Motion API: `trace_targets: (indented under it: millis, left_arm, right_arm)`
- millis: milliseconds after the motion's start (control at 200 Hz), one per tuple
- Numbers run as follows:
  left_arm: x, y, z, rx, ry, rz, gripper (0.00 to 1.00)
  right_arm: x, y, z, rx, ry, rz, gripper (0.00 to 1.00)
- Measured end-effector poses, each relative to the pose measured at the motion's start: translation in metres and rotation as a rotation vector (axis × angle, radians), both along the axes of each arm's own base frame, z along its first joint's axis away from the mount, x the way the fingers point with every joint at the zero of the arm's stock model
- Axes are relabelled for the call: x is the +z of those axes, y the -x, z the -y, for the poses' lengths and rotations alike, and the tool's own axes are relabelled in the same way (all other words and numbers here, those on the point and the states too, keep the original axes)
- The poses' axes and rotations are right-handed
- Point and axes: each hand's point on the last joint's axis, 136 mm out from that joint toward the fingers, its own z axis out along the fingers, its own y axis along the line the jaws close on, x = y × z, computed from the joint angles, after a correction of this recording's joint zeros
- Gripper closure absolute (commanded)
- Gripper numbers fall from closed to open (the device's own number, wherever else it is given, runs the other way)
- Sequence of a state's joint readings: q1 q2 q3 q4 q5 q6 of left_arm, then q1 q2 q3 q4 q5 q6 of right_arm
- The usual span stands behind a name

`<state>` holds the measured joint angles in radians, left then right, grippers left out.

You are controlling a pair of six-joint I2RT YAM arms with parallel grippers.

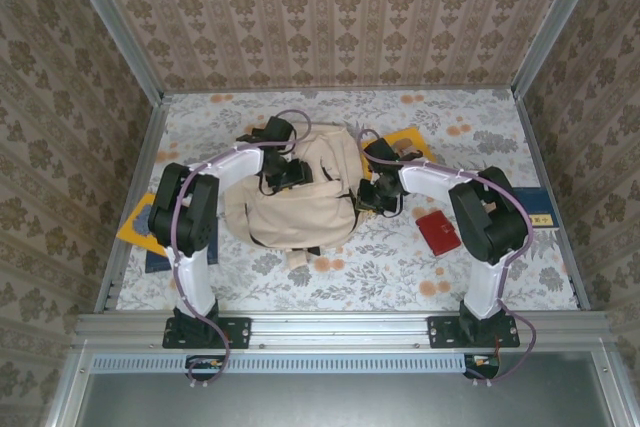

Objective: Pack books, pencil case, and school supplies into a backpack

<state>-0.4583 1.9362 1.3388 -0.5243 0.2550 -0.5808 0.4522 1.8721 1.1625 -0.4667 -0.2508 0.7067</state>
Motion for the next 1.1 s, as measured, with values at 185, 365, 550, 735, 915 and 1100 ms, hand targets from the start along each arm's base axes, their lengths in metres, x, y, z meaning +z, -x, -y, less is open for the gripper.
trace_targets:
  millis: [185,365,550,735,915,1100]
  left_arm:
    - [0.019,0.009,0.012,-0.050,-0.001,0.039,0.40]
    - [0.056,0.039,0.051,-0.144,0.057,0.110,0.49]
    - [0.049,0.063,0.077,-0.172,0.114,0.057,0.53]
    - [0.011,0.063,0.086,-0.130,0.115,-0.035,0.51]
    - [-0.004,0.058,0.097,-0.091,0.147,-0.085,0.50]
    - [-0.001,0.049,0.110,-0.079,0.199,-0.079,0.58]
  right_arm:
    - [0.010,0.000,-0.005,-0.005,-0.053,0.017,0.83]
    - [0.017,-0.006,-0.006,-0.022,-0.081,0.039,0.84]
    - [0.010,-0.002,-0.002,-0.032,-0.078,0.028,0.84]
    - [0.006,0.002,0.002,-0.045,-0.080,0.016,0.84]
    - [0.008,0.002,0.004,-0.060,-0.091,0.023,0.84]
    - [0.011,0.001,0.002,-0.059,-0.102,0.031,0.84]
